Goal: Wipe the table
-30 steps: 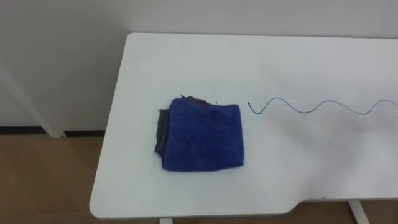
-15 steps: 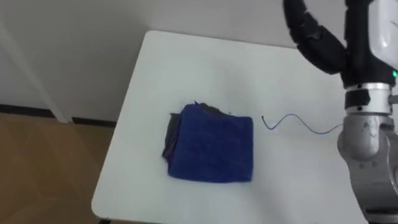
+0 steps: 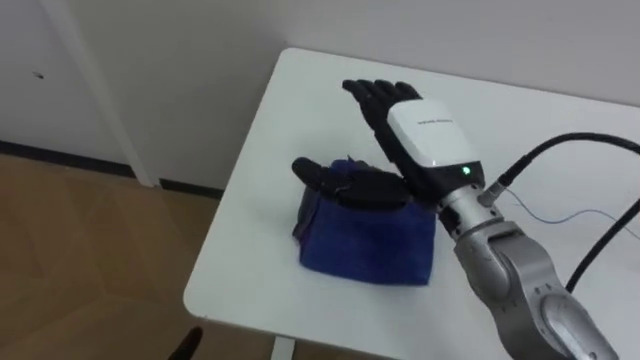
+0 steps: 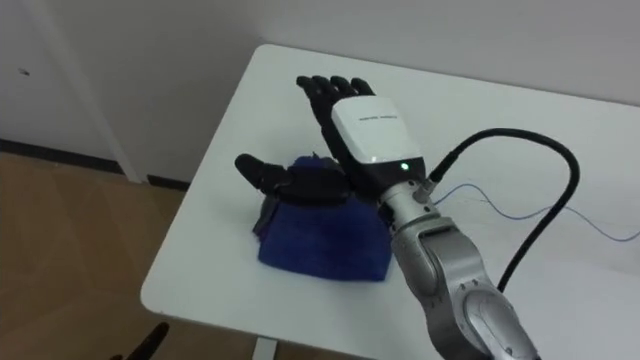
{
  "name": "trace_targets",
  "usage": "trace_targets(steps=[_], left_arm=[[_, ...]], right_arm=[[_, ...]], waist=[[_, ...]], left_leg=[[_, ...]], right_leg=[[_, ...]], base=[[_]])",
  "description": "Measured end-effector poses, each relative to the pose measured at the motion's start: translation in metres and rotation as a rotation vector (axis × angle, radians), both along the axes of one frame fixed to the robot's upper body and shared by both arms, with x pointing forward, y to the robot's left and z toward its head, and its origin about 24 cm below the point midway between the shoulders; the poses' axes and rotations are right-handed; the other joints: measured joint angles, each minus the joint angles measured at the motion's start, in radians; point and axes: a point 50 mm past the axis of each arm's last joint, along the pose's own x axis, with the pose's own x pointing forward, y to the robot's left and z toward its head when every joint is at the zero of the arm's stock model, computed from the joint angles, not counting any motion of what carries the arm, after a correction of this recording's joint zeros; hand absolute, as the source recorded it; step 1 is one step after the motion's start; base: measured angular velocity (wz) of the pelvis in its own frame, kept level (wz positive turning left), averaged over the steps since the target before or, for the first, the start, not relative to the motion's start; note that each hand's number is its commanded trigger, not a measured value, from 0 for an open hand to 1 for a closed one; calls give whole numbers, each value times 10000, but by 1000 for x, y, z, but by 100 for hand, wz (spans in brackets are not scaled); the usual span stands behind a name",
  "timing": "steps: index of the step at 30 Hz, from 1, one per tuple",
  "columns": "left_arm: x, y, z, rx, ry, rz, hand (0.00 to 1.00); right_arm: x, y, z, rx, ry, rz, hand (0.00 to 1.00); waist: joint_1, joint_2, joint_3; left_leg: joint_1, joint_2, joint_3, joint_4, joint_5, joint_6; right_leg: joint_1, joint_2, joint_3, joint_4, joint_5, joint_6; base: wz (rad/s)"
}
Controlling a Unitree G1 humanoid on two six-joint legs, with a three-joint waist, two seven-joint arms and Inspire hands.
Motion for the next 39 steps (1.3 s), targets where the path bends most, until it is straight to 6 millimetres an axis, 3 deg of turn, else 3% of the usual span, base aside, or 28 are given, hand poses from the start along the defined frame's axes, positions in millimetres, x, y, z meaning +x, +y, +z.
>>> trace_targets(steps=[13, 21, 26, 35, 36, 37, 38, 39], left_arm=[[-2, -3, -4, -32, 212, -245, 0], [-6, -3, -5, -229, 276, 48, 0], [-10, -2, -6, -269, 339, 103, 0], [-18, -2, -7, -277, 531, 146, 0], [-18, -2, -7, -278, 537, 147, 0], [-18, -2, -8, -278, 540, 148, 0], [-19, -2, -8, -279, 552, 152, 0], [-19, -2, -8, -269, 550, 140, 0]], right_arm=[[-10, -9, -45, -643, 1686, -265, 0], [-25, -38, -83, -1224, 3022, -1344, 0], [-26, -51, -87, -1395, 3034, -1748, 0], [-34, -56, -95, -1939, 3052, -1904, 0], [-35, -57, -96, -1989, 3050, -1924, 11], [-35, -57, -97, -2011, 3059, -1933, 70], [-36, -58, -98, -2031, 3106, -1949, 91], [-36, -59, -99, -2044, 3151, -1960, 100]], waist=[[-113, -79, 10], [-272, -49, 0], [-385, 3, -28], [-406, -4, -44], [-406, 2, -40], [-406, 7, -34], [-402, 29, -9], [-402, 20, -25]], left_leg=[[-59, -85, 26, 31, 0, 3], [-12, -95, 41, 35, 0, 3], [-8, -93, 57, 44, 0, 3], [178, -109, 63, 40, 0, 3], [202, -109, 63, 40, 0, 3], [231, -109, 63, 40, 0, 3], [304, -113, 64, 36, -1, 3], [324, -120, 64, 36, -1, 4]], right_leg=[[51, -150, -191, -67, -57, 83], [180, -124, -143, -194, -63, 109], [176, -117, -110, -197, -66, 109], [373, -131, -93, -208, -97, 139], [397, -134, -93, -207, -97, 139], [421, -134, -93, -207, -97, 139], [489, -139, -93, -206, -104, 145], [506, -144, -81, -196, -126, 155]], base=[[3], [2], [-1], [0], [0], [0], [0], [0]])
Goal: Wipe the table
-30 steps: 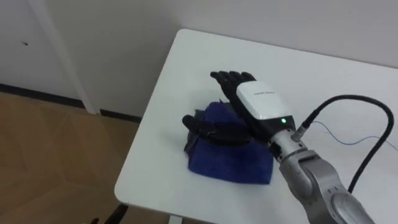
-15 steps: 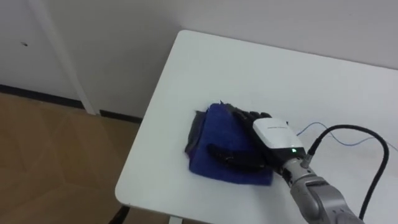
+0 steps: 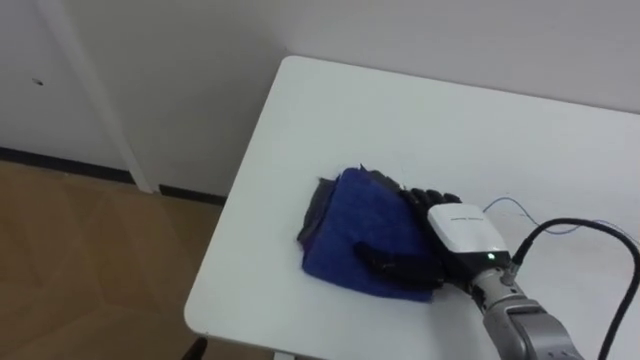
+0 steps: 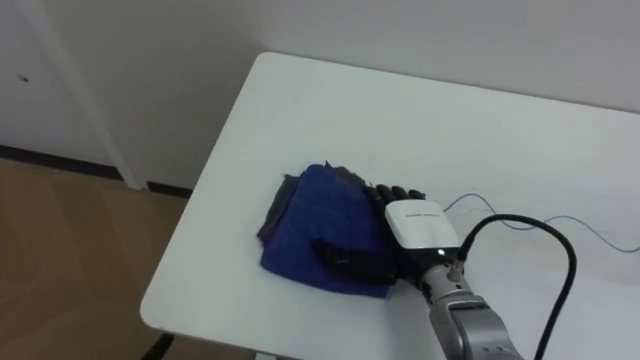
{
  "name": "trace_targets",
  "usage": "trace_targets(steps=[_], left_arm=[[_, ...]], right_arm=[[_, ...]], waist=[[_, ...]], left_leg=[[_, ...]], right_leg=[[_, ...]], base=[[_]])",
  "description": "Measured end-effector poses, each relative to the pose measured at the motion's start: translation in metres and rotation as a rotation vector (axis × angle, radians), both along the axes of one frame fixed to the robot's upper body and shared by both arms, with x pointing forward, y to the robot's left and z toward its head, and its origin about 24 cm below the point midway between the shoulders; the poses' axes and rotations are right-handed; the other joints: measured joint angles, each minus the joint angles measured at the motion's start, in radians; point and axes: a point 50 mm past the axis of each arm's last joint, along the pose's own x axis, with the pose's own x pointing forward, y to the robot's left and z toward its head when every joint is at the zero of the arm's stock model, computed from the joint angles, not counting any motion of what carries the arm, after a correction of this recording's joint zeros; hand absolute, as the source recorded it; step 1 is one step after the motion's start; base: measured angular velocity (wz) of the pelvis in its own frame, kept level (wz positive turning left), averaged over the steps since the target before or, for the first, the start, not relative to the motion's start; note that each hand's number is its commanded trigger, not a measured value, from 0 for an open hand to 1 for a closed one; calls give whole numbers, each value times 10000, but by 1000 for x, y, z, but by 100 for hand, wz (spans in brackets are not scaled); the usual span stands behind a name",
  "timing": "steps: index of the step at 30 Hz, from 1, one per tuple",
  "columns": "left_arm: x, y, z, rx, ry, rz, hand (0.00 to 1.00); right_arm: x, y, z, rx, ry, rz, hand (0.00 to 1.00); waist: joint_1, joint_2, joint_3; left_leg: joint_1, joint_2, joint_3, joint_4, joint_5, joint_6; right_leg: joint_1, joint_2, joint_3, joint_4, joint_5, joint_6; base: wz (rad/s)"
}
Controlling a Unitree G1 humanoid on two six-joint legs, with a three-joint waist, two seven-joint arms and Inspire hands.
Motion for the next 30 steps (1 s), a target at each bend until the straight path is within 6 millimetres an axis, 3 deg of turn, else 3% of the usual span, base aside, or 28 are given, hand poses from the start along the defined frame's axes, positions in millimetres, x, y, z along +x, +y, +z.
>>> trace_targets(steps=[12, 16, 30], left_arm=[[-1, 8, 3, 259, -45, -12, 0], [-1, 11, 4, 380, -38, -96, 0], [-6, 13, 5, 564, -10, -343, 0]], right_arm=[[3, 2, 5, -43, -1727, 207, 100], [1, 9, 5, 316, -1941, 466, 100], [-2, 3, 0, 400, -1806, 81, 100]], waist=[[70, -134, -40], [76, -137, -37], [71, -192, -32]], left_leg=[[11, -25, -24, 1, 0, 0], [29, -26, -37, 3, 0, 0], [129, -61, -101, -8, -71, 129]], right_leg=[[31, -24, 0, -11, -12, 10], [55, -28, -25, -6, -13, 12], [280, -99, -271, -5, -55, 84]], base=[[0], [1], [5]])
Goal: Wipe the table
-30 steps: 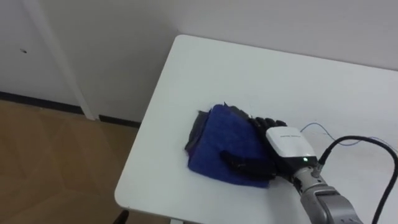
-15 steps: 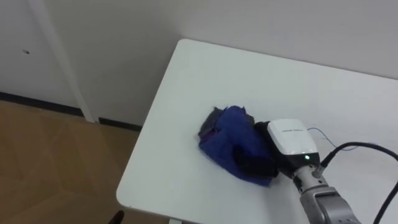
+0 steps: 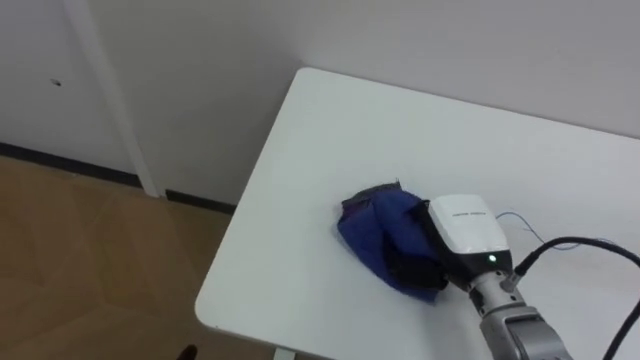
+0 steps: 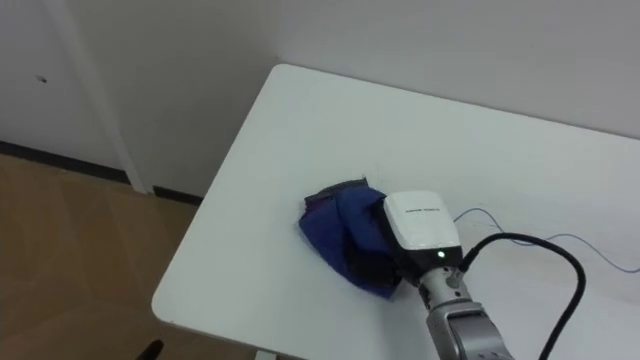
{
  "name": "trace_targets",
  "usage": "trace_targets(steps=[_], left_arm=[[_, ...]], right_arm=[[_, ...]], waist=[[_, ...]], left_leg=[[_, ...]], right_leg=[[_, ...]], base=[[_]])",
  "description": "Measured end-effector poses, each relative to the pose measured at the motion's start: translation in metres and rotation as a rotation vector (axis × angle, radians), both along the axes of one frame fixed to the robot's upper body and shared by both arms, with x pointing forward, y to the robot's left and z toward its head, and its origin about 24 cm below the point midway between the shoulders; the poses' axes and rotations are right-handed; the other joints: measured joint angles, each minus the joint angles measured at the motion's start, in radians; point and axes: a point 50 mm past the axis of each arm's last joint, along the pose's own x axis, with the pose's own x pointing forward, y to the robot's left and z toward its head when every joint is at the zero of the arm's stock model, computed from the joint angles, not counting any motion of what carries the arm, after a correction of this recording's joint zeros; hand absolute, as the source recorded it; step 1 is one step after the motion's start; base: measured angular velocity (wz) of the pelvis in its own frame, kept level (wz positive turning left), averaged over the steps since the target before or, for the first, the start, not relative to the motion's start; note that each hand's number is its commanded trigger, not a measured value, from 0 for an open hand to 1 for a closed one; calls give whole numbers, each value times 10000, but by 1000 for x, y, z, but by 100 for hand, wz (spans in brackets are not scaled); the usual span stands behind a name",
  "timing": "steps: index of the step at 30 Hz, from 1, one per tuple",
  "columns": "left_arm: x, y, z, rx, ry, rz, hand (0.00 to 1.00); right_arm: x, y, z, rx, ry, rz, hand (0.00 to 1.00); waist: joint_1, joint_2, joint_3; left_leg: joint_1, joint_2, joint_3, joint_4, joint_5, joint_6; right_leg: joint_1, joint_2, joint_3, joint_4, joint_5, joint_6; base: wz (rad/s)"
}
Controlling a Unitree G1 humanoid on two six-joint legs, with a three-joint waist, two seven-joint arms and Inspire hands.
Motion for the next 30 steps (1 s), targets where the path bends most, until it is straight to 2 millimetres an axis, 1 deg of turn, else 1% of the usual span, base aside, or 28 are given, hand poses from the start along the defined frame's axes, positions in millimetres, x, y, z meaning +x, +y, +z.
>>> trace_targets(steps=[4, 7, 8, 10, 12, 13, 15, 16, 17, 18, 19, 20, 21, 22, 23, 24, 25, 26, 27, 28, 30], left_arm=[[-2, -2, -1, -26, 103, -54, 0], [-4, -5, -3, -36, 228, 60, 0], [-5, -7, -4, -72, 283, 185, 0], [-6, -10, -5, -147, 361, 333, 0], [-8, -13, -6, -185, 454, 476, 0], [-8, -13, -7, -191, 473, 562, 0], [-16, -11, -7, -227, 530, 1085, 0], [-18, -10, -7, -205, 554, 1185, 0], [-25, -5, -7, -143, 600, 1581, 0], [-34, 0, -7, -42, 677, 2048, 0], [-38, 3, -6, 37, 706, 2272, 0], [-44, 11, -4, 201, 696, 2790, 0], [-51, 19, -1, 384, 712, 3255, 0], [-55, 23, 0, 487, 748, 3442, 0], [-62, 31, 3, 699, 841, 3705, 0], [-68, 37, 5, 852, 888, 3990, 0], [-70, 39, 6, 908, 886, 4156, 0], [-74, 41, 6, 967, 912, 4345, 0], [-76, 42, 6, 964, 951, 4480, 0], [-76, 42, 6, 952, 928, 4563, 0], [-73, 40, 5, 893, 808, 4589, 0]], right_arm=[[1, 0, -1, 698, 361, -342, 100], [5, 2, 0, 1283, 797, -706, 100], [8, 4, 2, 1619, 968, -920, 100], [14, 5, 3, 2306, 1276, -1175, 100], [17, -1, 1, 3177, 1513, -1708, 100], [17, -4, 0, 3335, 1530, -1865, 100], [20, -19, -9, 4309, 1713, -2844, 100], [20, -24, -10, 4497, 1685, -3115, 100], [22, -36, -11, 4774, 1627, -3743, 100], [22, -54, -14, 4933, 1491, -4624, 100], [21, -65, -15, 4942, 1368, -5145, 100], [16, -88, -17, 4984, 1155, -6291, 100], [9, -111, -18, 5041, 1039, -7370, 100], [6, -122, -18, 5042, 999, -7884, 100], [-5, -143, -19, 4950, 914, -8852, 100], [-16, -160, -19, 4920, 834, -9741, 100], [-21, -168, -20, 4928, 800, -10191, 100], [-31, -178, -22, 4997, 716, -10851, 100], [-38, -183, -24, 5085, 678, -11250, 100], [-41, -184, -25, 5090, 702, -11376, 100], [-47, -185, -30, 5111, 926, -11550, 100]], waist=[[44, 34, 0], [50, 72, -4], [66, 109, -6], [50, 179, 15], [34, 282, -6], [42, 312, -9], [-42, 371, -35], [-76, 370, -44], [-249, 354, -45], [-325, 324, -69], [-326, 281, -92], [-329, 263, -79], [-418, 176, -79], [-501, 113, -76], [-580, 34, -105], [-609, 0, -107], [-643, 2, -96], [-755, -79, -131], [-820, -113, -140], [-850, -126, -136], [-976, -218, -115]], left_leg=[[45, -8, 4, -78, -17, 27], [44, -5, 38, -72, -19, 30], [44, -1, 73, -77, -22, 34], [37, 5, 107, -81, -26, 40], [70, 7, 102, -78, -26, 41], [84, 6, 100, -74, -27, 41], [108, -16, 12, -24, -25, 43], [91, -22, -16, -8, -25, 43], [39, -43, -96, 25, -17, 57], [56, -51, -83, 27, -11, 69], [64, -58, -72, 34, -12, 70], [46, -69, -87, 41, -12, 72], [-8, -85, -148, 62, -12, 73], [-43, -103, -220, 77, -11, 74], [-91, -115, -259, 87, -9, 77], [-97, -120, -240, 92, -8, 78], [-96, -122, -234, 93, -8, 79], [-89, -127, -226, 97, -4, 84], [-71, -128, -183, 101, -2, 87], [-52, -124, -149, 103, -2, 88], [15, -99, -20, 106, -2, 88]], right_leg=[[43, -1, 8, 0, -10, 16], [32, 9, 47, 13, -9, 16], [5, 18, 72, 23, -8, 16], [-30, 21, 63, 50, -4, 14], [-4, 2, 66, 80, -4, 15], [8, -3, 67, 77, -3, 15], [91, -39, -32, 59, -4, 19], [107, -49, -62, 40, -3, 22], [142, -94, -206, 19, -15, 46], [192, -120, -269, 2, -32, 73], [216, -127, -292, -4, -37, 82], [223, -148, -355, -6, -53, 102], [217, -166, -411, -11, -67, 117], [215, -186, -476, -8, -83, 122], [189, -198, -508, -4, -103, 138], [178, -199, -505, -5, -104, 139], [179, -201, -503, -5, -104, 139], [194, -206, -495, -3, -104, 139], [200, -205, -476, -1, -105, 140], [208, -202, -465, 1, -105, 140], [252, -193, -436, 18, -105, 139]], base=[[0], [-3], [-7], [-5], [2], [5], [12], [24], [26], [24], [16], [14], [19], [20], [11], [5], [0], [0], [-5], [-11], [-7]])
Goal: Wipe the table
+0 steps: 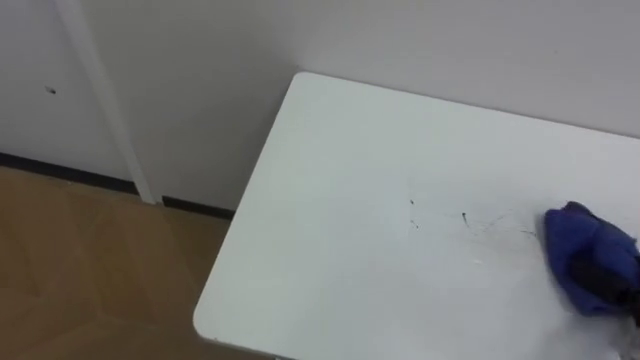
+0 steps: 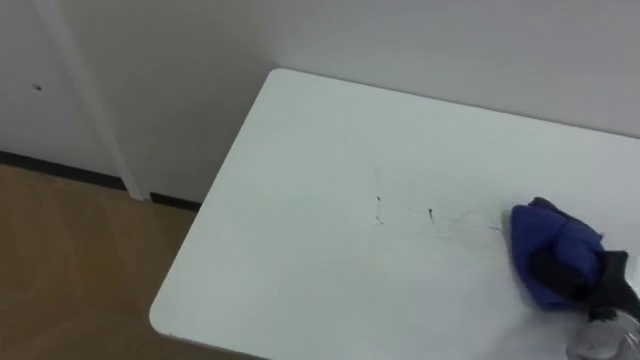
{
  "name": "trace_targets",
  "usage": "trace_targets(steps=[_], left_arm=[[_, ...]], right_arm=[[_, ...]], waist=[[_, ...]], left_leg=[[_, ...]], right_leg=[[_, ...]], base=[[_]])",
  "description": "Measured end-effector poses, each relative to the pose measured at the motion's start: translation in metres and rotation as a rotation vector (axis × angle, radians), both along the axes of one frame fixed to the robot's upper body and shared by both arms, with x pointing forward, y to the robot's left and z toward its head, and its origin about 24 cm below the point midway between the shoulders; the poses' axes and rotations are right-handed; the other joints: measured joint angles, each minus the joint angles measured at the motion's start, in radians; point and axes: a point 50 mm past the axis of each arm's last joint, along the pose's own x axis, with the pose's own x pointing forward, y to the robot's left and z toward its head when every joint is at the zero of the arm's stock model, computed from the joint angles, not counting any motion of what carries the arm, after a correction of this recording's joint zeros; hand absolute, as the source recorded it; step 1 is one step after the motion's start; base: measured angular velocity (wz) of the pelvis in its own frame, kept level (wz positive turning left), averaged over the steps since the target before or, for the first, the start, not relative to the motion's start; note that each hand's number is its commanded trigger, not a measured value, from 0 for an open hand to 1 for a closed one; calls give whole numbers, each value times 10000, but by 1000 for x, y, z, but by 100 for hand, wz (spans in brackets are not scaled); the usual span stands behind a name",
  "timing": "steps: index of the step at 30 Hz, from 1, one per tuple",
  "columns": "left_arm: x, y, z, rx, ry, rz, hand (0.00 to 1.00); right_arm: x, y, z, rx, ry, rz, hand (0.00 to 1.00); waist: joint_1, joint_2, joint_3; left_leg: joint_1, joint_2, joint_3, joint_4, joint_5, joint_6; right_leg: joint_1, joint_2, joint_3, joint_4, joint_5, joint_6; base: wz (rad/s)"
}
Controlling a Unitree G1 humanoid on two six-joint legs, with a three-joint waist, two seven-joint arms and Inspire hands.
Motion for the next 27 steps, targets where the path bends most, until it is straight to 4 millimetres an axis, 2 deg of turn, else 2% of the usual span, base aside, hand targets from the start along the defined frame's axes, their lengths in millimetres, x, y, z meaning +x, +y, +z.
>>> trace_targets(steps=[4, 7, 9, 10, 11, 12, 14, 15, 16, 18, 19, 21, 22, 24, 25, 26, 27], left_arm=[[21, -10, -3, -234, -242, -709, 0], [49, -16, -3, -450, -869, -956, 0], [74, -27, -4, -760, -1249, -1390, 0], [80, -31, -4, -834, -1303, -1551, 0], [92, -36, -4, -964, -1409, -1893, 0], [100, -41, -5, -1163, -1500, -2084, 0], [113, -52, -5, -1437, -1834, -2229, 0], [115, -57, -5, -1616, -2010, -2198, 0], [115, -58, -5, -1669, -2084, -2109, 0], [92, -47, -7, -1495, -1652, -1728, 0], [84, -44, -8, -1413, -1466, -1583, 0], [53, -35, -11, -1214, -828, -1018, 0], [47, -33, -11, -1177, -740, -842, 0], [22, -23, -10, -882, -251, -409, 0], [17, -21, -9, -772, -126, -388, 0], [11, -16, -7, -561, 38, -358, 0], [7, -11, -6, -393, 136, -246, 0]], right_arm=[[7, 9, -2, -123, 294, 455, 100], [32, 29, 10, -1303, 881, 2132, 100], [66, 76, 25, -2580, 1067, 4957, 100], [76, 94, 29, -2825, 1018, 5798, 100], [93, 130, 38, -3171, 789, 7339, 100], [108, 165, 46, -3180, 427, 8620, 100], [121, 199, 55, -2870, -117, 9794, 100], [126, 210, 58, -2809, -286, 10264, 100], [126, 212, 58, -2743, -305, 10413, 100], [123, 206, 54, -2342, -244, 10192, 100], [121, 201, 52, -2186, -301, 9998, 100], [105, 179, 36, -1488, -472, 9050, 100], [100, 172, 31, -1239, -567, 8674, 100], [76, 141, 14, -373, -855, 6932, 100], [69, 132, 10, -214, -907, 6405, 100], [55, 114, 5, -176, -946, 5429, 100], [46, 96, 1, -248, -809, 4608, 100]], waist=[[26, -65, 27], [364, -14, 44], [775, 78, 43], [792, 71, 46], [866, 110, 57], [1093, 116, 61], [1337, 177, 102], [1618, 265, 134], [1699, 289, 133], [1634, 296, 128], [1585, 291, 125], [1206, 288, 122], [1147, 258, 100], [821, 234, 83], [704, 208, 66], [526, 154, 29], [375, 133, 8]], left_leg=[[16, 8, 151, -6, -4, 2], [-1, 79, 427, -69, -10, 7], [-14, 149, 695, -31, 0, -9], [-14, 157, 706, -26, 6, -20], [-12, 192, 742, -44, 19, -43], [-26, 219, 761, -61, 36, -72], [-57, 220, 660, -99, 51, -96], [-63, 205, 606, -127, 52, -95], [-95, 200, 566, -136, 53, -92], [-288, 164, 188, -49, 65, -74], [-331, 151, 158, -5, 68, -71], [-288, 38, -50, 22, 76, -58], [-271, 0, -49, 23, 77, -56], [-106, -112, -42, 27, 78, -53], [-102, -130, -25, 26, 79, -51], [-89, -164, 88, 27, 91, -31], [-74, -175, 88, 27, 97, -17]], right_leg=[[-46, 8, 134, 16, 2, -2], [-322, 118, 490, 182, 55, -71], [-596, 214, 792, 349, 149, -191], [-606, 229, 822, 361, 156, -202], [-632, 282, 863, 354, 184, -249], [-667, 313, 867, 341, 203, -280], [-681, 304, 791, 331, 205, -285], [-666, 285, 765, 320, 196, -269], [-664, 268, 714, 304, 189, -258], [-666, 166, 286, 276, 180, -243], [-657, 140, 209, 270, 179, -242], [-353, 44, 32, -41, 144, -169], [-284, -4, -20, -95, 119, -106], [63, -125, -79, -209, 41, 34], [107, -176, -113, -198, 5, 92], [160, -249, -88, -190, -52, 185], [202, -280, -46, -182, -53, 187]], base=[[-10], [-42], [-59], [-29], [-12], [-4], [16], [23], [37], [49], [42], [50], [50], [38], [36], [26], [17]])
